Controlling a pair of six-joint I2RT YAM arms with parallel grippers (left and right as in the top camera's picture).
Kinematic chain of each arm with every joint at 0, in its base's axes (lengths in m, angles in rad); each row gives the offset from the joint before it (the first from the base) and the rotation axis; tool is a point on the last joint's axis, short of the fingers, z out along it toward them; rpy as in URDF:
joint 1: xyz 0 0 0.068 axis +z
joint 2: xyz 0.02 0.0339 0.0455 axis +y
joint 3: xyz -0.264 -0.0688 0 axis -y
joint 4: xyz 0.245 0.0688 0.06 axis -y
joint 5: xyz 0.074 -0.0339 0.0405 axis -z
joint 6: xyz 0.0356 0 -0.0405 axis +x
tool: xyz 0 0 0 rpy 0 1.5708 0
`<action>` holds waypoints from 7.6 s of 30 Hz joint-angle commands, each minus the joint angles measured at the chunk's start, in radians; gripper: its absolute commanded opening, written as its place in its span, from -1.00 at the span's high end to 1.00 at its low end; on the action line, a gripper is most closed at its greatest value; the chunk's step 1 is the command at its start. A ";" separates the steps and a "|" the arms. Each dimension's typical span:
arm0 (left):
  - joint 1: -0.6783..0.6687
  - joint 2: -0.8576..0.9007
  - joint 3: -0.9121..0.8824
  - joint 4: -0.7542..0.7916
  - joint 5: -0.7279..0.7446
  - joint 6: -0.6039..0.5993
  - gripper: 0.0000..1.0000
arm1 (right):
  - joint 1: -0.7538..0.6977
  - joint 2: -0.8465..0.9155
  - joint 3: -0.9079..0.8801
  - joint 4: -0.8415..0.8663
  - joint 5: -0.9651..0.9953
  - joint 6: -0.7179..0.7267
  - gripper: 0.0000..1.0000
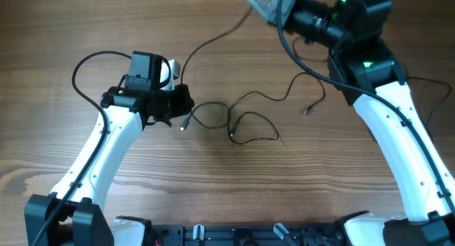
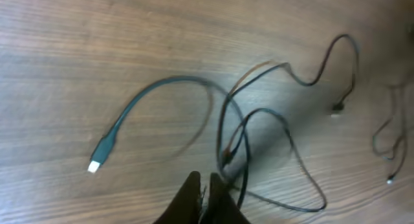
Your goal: Untangle cables
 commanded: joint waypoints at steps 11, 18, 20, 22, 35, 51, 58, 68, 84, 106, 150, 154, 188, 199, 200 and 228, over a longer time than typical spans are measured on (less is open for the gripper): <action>0.068 -0.215 0.048 0.278 0.217 -0.250 0.88 | 0.050 0.106 -0.008 -0.751 0.060 -0.546 0.91; 0.069 -0.216 0.048 0.453 0.354 -0.480 0.85 | 0.192 0.164 -0.008 -0.794 0.047 -0.714 0.85; 0.069 -0.216 0.048 0.468 0.379 -0.509 0.85 | 0.219 0.171 -0.008 -0.760 0.046 -0.712 0.83; 0.069 -0.216 0.048 0.468 0.378 -0.520 0.85 | 0.246 0.173 -0.008 -0.729 0.045 -0.713 0.83; 0.069 -0.216 0.048 0.468 0.264 -0.584 0.90 | 0.364 0.174 -0.008 -0.602 -0.027 -0.705 0.69; 0.069 -0.216 0.048 0.467 0.245 -0.874 0.90 | 0.364 0.174 -0.008 -0.396 -0.137 -0.679 0.28; 0.069 -0.216 0.048 0.468 0.299 -0.967 0.88 | 0.364 0.174 -0.008 -0.364 -0.050 -0.627 0.28; 0.071 -0.216 0.048 0.468 0.314 -1.018 0.85 | 0.364 0.174 -0.008 -0.366 0.070 -0.554 0.81; 0.190 -0.216 0.048 0.149 0.213 -0.506 -0.37 | 0.264 0.171 -0.003 -0.461 0.270 -0.537 0.91; 0.216 -0.188 0.038 -0.185 -0.053 -0.227 -0.44 | -0.556 0.071 0.243 -0.980 0.785 -0.559 0.63; 0.216 -0.183 0.037 -0.224 -0.053 -0.177 -0.50 | -0.013 0.122 -0.390 -0.910 0.294 -0.752 -0.70; 0.216 -0.183 0.037 -0.224 -0.053 -0.177 -0.50 | 0.040 0.122 -0.493 -0.779 0.304 -0.351 -0.73; 0.216 -0.183 0.037 -0.261 -0.053 -0.174 -0.50 | -0.203 -0.001 -0.014 -0.559 0.480 -0.472 0.91; 0.216 -0.183 0.037 -0.261 -0.053 -0.175 -0.50 | -0.685 -0.018 0.127 -0.657 0.537 -0.413 0.91; 0.216 -0.183 0.037 -0.262 -0.053 -0.175 -0.50 | -0.721 -0.018 0.127 -0.656 0.531 -0.396 0.91; 0.216 -0.183 0.037 -0.264 -0.053 -0.175 -0.51 | -0.830 0.028 -0.271 -0.828 0.428 -0.634 0.54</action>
